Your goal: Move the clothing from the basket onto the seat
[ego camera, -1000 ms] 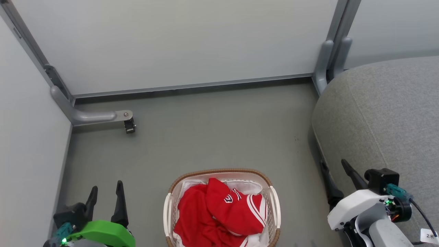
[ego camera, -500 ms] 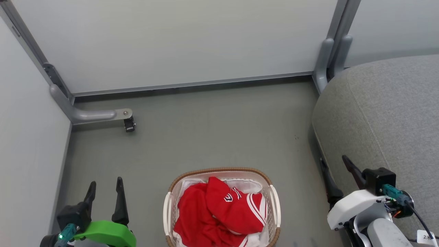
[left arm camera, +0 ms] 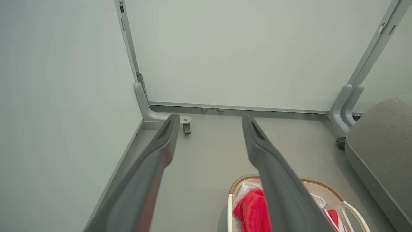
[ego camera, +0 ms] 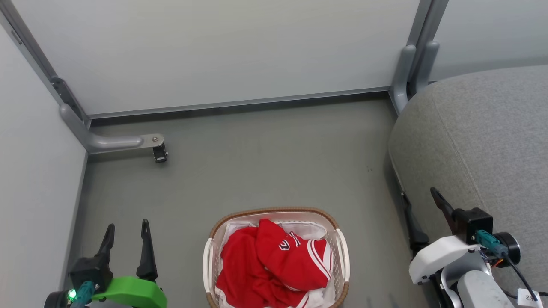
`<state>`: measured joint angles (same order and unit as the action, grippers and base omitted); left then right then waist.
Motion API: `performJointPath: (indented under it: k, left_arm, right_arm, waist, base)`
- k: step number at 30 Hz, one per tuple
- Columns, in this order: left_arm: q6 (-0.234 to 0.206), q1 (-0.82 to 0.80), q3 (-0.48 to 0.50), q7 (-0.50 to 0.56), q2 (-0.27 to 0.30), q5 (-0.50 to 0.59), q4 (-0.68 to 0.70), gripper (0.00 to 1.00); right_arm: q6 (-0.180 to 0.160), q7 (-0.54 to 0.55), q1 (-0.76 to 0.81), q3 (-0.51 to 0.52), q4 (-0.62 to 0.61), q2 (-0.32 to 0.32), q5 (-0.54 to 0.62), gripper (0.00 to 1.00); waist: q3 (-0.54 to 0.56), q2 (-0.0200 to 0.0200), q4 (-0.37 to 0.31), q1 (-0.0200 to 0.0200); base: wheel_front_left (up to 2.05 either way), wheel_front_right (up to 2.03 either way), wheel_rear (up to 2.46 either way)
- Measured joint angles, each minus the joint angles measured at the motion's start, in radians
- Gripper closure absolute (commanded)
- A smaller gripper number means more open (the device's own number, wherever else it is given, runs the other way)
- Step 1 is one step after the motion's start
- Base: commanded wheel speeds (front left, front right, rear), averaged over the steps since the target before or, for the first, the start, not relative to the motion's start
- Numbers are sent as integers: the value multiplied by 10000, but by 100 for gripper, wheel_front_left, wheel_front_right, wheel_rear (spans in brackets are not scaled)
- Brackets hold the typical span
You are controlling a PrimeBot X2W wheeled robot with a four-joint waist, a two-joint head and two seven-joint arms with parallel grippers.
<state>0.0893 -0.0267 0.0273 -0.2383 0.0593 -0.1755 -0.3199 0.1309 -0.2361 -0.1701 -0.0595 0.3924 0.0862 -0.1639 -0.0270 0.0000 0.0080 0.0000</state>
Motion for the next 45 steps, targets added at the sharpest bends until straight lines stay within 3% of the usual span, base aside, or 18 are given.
performJointPath:
  k: [12,45]
  left_arm:
    - [165,-13,35,-198,-75,637,-575,0]
    - [337,-2504,-2144,-259,-107,180,-1877,0]
  right_arm:
    - [0,-207,-193,-203,36,-25,846,0]
    - [0,-270,-1989,-525,-1457,-188,930,0]
  waist:
    - [-337,0,-87,0]
    - [-3776,0,-877,0]
  base:
    - [0,0,0]
    - [0,0,0]
